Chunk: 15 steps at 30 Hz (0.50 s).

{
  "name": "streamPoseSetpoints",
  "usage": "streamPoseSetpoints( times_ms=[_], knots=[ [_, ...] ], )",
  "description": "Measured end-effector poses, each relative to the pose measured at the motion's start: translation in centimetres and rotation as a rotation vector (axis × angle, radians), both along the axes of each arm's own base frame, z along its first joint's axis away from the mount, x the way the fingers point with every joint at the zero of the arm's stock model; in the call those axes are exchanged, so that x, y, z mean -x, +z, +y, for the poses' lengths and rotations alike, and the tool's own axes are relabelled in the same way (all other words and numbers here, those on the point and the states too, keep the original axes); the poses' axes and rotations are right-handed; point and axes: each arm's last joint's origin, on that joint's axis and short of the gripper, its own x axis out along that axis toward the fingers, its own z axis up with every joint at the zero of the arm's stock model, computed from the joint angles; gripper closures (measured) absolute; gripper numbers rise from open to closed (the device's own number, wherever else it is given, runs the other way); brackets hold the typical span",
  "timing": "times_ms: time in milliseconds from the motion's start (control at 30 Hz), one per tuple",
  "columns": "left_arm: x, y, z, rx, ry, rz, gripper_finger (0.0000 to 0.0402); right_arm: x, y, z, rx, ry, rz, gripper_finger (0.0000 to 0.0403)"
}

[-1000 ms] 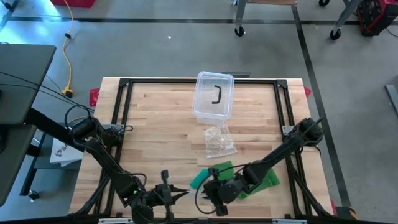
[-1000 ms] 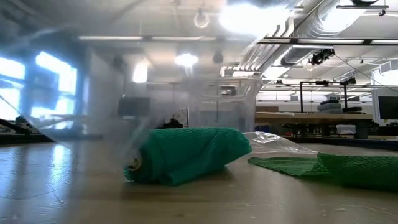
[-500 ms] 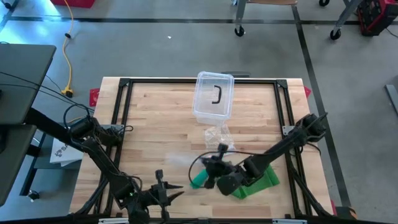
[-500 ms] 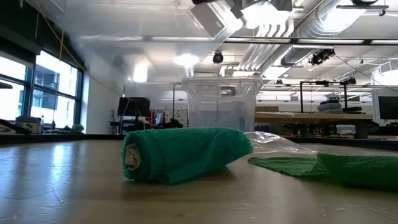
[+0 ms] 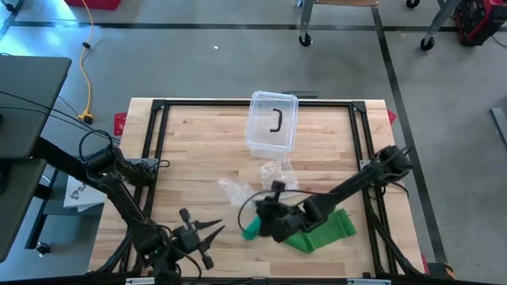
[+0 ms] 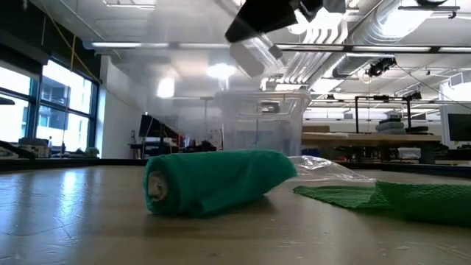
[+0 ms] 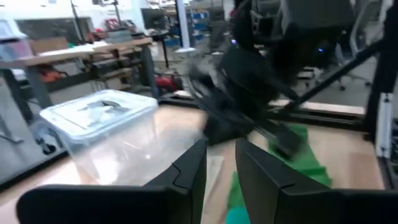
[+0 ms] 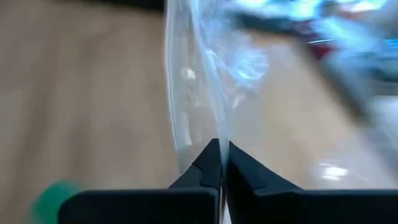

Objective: Roll bandage
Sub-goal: Put the blue bandage into the transparent zip bag

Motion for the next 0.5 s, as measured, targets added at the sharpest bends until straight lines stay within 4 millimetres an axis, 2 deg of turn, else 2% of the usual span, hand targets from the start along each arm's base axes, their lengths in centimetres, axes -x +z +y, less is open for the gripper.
streamPoseSetpoints(
  times_ms=[100,300,500],
  knots=[
    [-0.8,0.2,0.8,-0.060,0.038,0.029,0.0327,-0.5,-0.4,-0.1,-0.066,0.122,0.061,0.0403],
    [-3.7,0.3,3.0,-0.160,0.072,0.155,0.0329,-1.5,-2.4,-0.4,0.030,0.168,0.123,0.0403],
    [-7.1,-0.9,6.1,-0.020,-0.165,0.393,0.0302,-1.8,-3.5,-0.7,0.061,0.172,0.159,0.0403]
  ],
)
